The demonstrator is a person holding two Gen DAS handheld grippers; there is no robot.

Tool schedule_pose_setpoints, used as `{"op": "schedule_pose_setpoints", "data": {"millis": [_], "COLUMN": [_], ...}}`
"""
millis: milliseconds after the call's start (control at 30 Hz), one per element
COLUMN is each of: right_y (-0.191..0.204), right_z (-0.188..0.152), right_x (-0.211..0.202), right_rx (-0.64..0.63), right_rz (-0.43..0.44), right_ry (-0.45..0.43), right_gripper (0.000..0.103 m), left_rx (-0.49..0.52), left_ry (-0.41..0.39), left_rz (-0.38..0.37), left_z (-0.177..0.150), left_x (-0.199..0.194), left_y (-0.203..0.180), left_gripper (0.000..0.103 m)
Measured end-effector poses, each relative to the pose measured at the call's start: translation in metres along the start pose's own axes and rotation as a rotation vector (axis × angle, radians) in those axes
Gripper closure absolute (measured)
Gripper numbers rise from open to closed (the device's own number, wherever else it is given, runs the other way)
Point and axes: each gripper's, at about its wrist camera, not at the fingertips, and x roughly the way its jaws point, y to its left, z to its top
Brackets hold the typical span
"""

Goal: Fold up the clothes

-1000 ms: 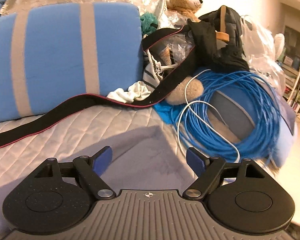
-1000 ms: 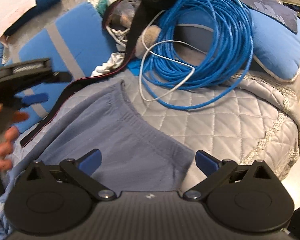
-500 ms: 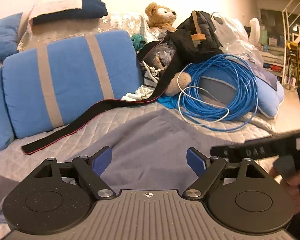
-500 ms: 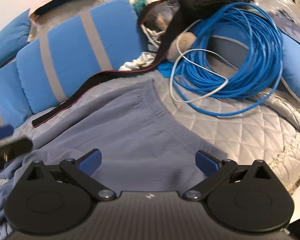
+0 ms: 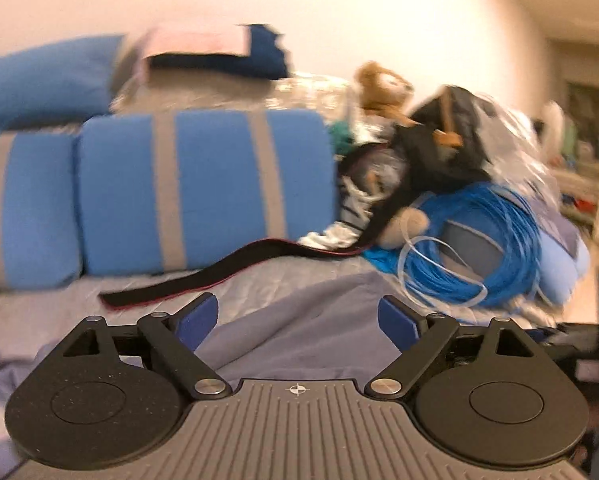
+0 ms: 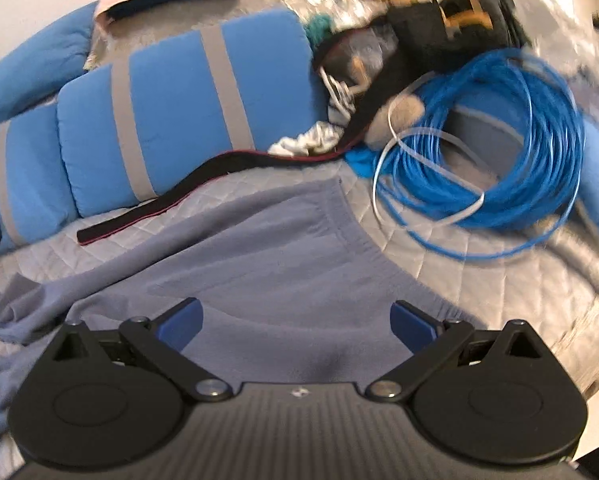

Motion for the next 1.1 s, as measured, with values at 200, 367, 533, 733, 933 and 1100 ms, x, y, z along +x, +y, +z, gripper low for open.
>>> {"op": "schedule_pose_setpoints", "data": {"millis": [200,367,533,733,933,1100], "right_y": [0.019,0.022,0.022,0.012,0.000,-0.003], "right_z": [0.008,0.003,-0.001,-0.009,-0.017,-0.017], "right_x": [-0.025,-0.013,-0.004,-0.013,-0.020,-0.016], "right_rx": [-0.126,-0.143,-0.173,-0.226,-0.247,-0.176], "right_rz": [-0.008,0.071,0.097,0.132,0.156,0.216], "right_ry": [-0.097,-0.033,0.014,0.059,0.103,0.168], "right_gripper": [0.000,0.000,0.000,0.000,0.000,0.000], "left_rx": [-0.155,-0.285,-0.332,-0.289,-0.104,-0.031], "left_ry": [0.038,0.069,0.105,0.174,0.269,0.302], "left_rz": [0.023,0.041,0.048,0.007,-0.070,-0.104], "left_z": [0.000,0.001,0.001,-0.009,-0.025,-0.032], "left_x": [-0.004,-0.007,-0.003,0.000,0.026,0.050], "left_y": [0.029,0.053,0.060,0.055,0.046,0.054], "left_gripper": [0.013,0.006,0.006,0.006,0.006,0.006]}}
